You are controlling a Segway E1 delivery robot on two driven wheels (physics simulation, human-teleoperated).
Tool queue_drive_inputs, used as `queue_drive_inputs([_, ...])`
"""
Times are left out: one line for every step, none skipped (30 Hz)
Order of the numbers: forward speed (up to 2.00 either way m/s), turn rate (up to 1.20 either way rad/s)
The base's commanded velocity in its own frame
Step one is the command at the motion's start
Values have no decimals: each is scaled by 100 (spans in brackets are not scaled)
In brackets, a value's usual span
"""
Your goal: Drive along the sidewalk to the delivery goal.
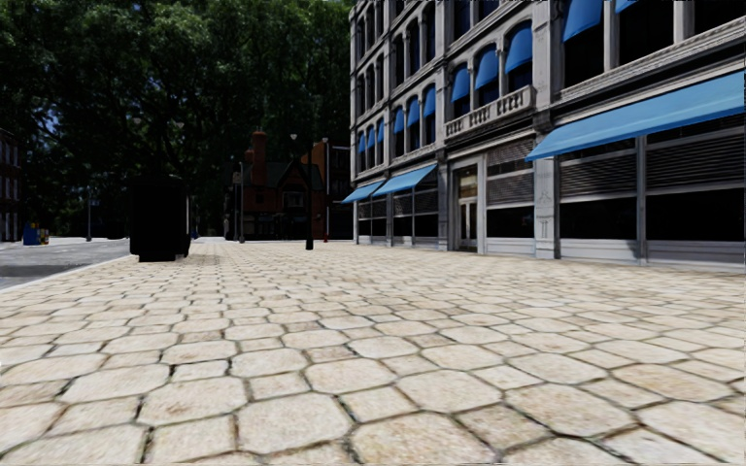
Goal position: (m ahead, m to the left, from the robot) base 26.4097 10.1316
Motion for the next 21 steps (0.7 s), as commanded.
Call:
queue_drive_inputs([200, 57])
queue_drive_inputs([200, 57])
queue_drive_inputs([200, 57])
queue_drive_inputs([200, 57])
queue_drive_inputs([200, 57])
queue_drive_inputs([200, 57])
queue_drive_inputs([200, 57])
queue_drive_inputs([200, 57])
queue_drive_inputs([200, 57])
queue_drive_inputs([200, 57])
queue_drive_inputs([200, 57])
queue_drive_inputs([200, 57])
queue_drive_inputs([200, 57])
queue_drive_inputs([200, 57])
queue_drive_inputs([200, 57])
queue_drive_inputs([200, 57])
queue_drive_inputs([200, 57])
queue_drive_inputs([200, 57])
queue_drive_inputs([200, 57])
queue_drive_inputs([200, 52])
queue_drive_inputs([200, 0])
